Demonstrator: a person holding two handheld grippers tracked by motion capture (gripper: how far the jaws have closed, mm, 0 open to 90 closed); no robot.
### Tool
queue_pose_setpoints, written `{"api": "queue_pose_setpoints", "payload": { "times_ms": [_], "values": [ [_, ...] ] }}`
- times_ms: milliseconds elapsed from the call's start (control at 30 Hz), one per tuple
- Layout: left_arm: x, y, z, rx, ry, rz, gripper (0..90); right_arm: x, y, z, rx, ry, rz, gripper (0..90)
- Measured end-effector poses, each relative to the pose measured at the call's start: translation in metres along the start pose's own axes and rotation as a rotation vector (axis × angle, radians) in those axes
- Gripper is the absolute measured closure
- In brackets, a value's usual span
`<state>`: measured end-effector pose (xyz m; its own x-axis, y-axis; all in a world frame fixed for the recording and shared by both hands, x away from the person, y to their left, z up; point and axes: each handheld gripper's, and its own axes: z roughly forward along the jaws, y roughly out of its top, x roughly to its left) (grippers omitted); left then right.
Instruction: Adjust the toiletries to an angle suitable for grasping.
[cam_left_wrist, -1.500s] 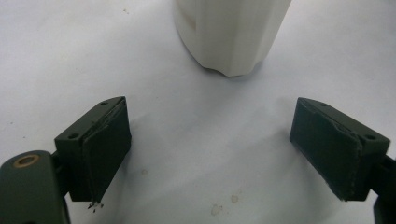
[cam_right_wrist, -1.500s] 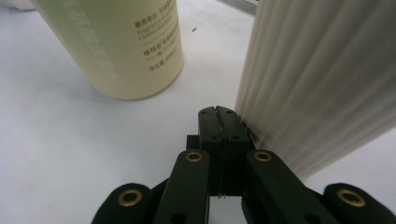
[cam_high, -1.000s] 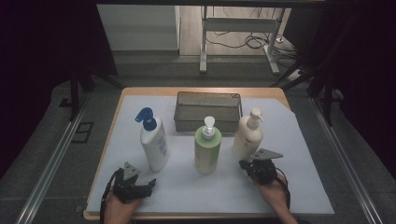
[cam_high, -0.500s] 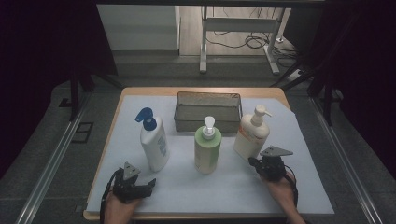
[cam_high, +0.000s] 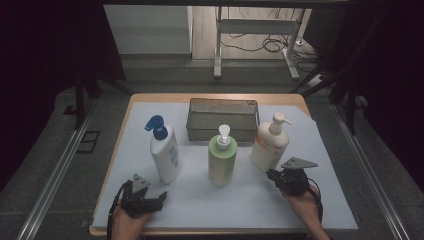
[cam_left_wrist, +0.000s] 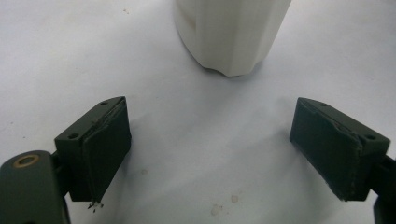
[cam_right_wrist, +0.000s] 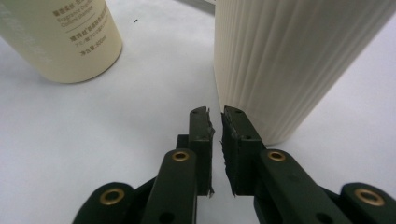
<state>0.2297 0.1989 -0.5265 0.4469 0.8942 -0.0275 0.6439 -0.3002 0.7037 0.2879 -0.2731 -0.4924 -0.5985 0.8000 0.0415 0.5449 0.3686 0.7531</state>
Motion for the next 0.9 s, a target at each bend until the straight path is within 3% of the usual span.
{"api": "queue_pose_setpoints", "payload": {
  "times_ms": [467,900],
  "values": [
    [0.000,0.000,0.000,0.000,0.000,0.000,12.3,-0.004,0.004,-0.027,-0.004,-0.015,-0.008,63.3],
    [0.000,0.000,0.000,-0.001,0.000,-0.001,12.3,-0.015,0.017,-0.044,-0.020,-0.021,0.015,49.8]
  ]
}}
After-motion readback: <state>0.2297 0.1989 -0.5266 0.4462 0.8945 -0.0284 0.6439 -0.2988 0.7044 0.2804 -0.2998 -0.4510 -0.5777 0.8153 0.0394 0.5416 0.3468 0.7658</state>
